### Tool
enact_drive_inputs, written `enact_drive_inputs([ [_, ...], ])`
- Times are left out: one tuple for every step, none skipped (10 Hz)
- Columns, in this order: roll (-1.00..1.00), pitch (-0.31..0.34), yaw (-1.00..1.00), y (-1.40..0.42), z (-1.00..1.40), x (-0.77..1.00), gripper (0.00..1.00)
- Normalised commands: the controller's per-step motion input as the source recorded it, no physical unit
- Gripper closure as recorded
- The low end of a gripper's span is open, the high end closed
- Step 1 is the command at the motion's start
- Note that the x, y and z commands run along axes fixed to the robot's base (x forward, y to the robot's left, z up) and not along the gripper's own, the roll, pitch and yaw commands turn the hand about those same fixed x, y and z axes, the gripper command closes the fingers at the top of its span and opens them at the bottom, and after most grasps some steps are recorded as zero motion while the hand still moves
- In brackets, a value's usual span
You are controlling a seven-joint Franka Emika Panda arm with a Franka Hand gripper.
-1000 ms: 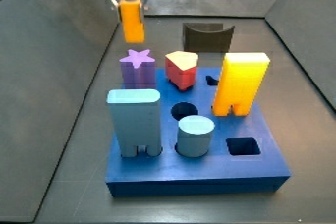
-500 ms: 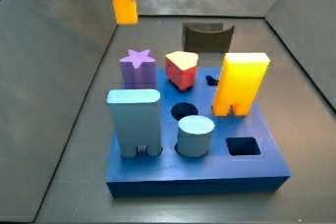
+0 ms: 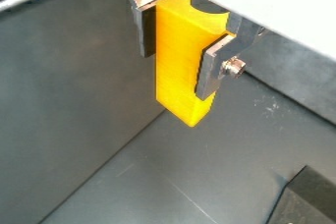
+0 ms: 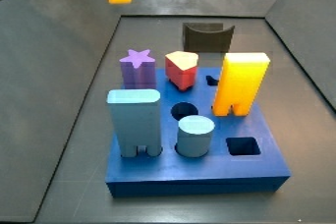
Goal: Pick up the arch object. Move up. Place the arch object on the fixture. Regrasp the arch object. Rotate the arch object. Move to above the board. Insert the arch object.
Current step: Move to above the board.
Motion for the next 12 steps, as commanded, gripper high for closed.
enact_drive_inputs([
  [-0.02,0.045,0.0,-0.05,1.0,-0.08,1.0],
  [-0.01,0.064,0.01,-0.04,0.97,-0.06,1.0],
  [-0.01,0.077,0.01,-0.04,0.81,-0.03,1.0],
  [-0.01,0.087,0.01,-0.02,0.61,0.0,1.0],
  [0.0,0.091,0.01,-0.02,0.5,0.0,1.0],
  [0.0,0.091,0.02,-0.01,0.29,0.0,1.0],
  [0.14,0.529,0.09,-1.0,0.29,0.53,1.0],
  [0.14,0.523,0.09,-1.0,0.25,0.54,1.0],
  [0.15,0.518,0.09,-1.0,0.25,0.56,1.0],
  [0.01,0.374,0.04,-1.0,0.25,0.6,1.0],
  [-0.02,0.294,0.03,-1.0,0.25,0.59,1.0],
  [0.0,0.163,0.02,-1.0,0.26,0.59,1.0],
])
